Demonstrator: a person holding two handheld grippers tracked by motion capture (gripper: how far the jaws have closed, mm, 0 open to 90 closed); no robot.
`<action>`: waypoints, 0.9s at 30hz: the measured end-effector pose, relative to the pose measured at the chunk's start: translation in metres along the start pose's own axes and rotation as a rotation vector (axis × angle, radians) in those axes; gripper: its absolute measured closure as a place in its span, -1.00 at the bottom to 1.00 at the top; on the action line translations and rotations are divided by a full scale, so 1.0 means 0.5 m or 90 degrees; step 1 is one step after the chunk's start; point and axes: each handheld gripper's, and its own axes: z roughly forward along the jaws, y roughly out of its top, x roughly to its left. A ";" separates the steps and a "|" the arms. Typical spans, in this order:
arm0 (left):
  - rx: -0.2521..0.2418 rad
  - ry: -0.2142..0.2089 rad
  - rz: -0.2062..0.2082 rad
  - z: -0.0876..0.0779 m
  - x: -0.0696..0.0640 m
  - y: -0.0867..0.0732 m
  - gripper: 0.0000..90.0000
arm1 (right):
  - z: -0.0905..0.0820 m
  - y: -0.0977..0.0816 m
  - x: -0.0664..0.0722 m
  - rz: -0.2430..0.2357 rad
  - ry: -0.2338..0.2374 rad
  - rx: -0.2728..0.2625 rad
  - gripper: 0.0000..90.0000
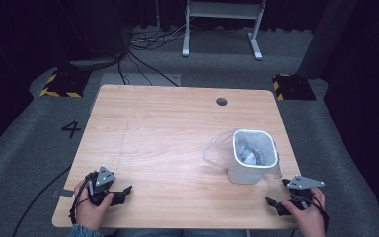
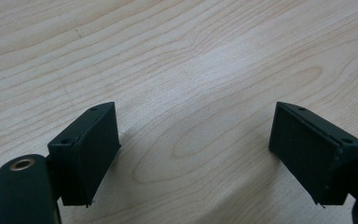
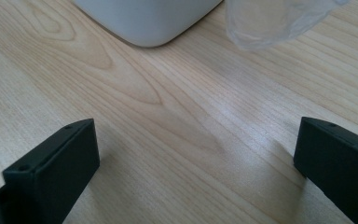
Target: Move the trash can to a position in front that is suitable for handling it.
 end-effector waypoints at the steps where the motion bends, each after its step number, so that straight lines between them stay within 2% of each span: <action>1: 0.001 0.001 -0.001 0.000 0.000 0.001 -0.66 | 0.000 0.000 0.001 -0.002 0.003 0.000 -1.00; 8: 0.000 0.004 -0.001 0.001 0.000 0.002 -0.67 | -0.008 -0.009 0.008 -0.024 0.025 -0.001 -1.00; 11: 0.000 0.002 -0.003 0.002 0.000 0.002 -0.67 | -0.013 -0.013 0.011 -0.024 0.027 -0.002 -0.96; 13: 0.000 0.002 -0.005 0.002 -0.001 0.002 -0.67 | -0.017 -0.016 0.012 -0.016 0.024 -0.008 -0.87; 15: 0.000 0.004 -0.001 0.002 0.000 0.002 -0.67 | -0.023 -0.018 0.011 -0.001 0.021 -0.020 -0.59; 16: 0.000 0.003 -0.002 0.002 0.000 0.002 -0.67 | -0.030 -0.020 0.010 0.022 0.049 -0.037 -0.47; 17: 0.000 0.004 -0.002 0.002 0.000 0.002 -0.67 | -0.034 -0.021 0.010 0.028 0.071 -0.047 -0.48; 18: 0.000 0.003 -0.001 0.002 0.000 0.002 -0.67 | -0.038 -0.021 0.013 0.025 0.073 -0.052 -0.53; 22: 0.001 0.003 -0.003 0.001 -0.001 0.001 -0.67 | -0.056 -0.022 0.023 0.017 0.070 -0.059 -0.54; 24: 0.000 0.003 -0.002 0.001 0.000 0.002 -0.67 | -0.065 -0.022 0.029 0.018 0.064 -0.068 -0.45; 27: 0.000 0.001 -0.002 0.002 0.000 0.002 -0.68 | -0.077 -0.017 0.047 0.048 0.045 -0.092 -0.41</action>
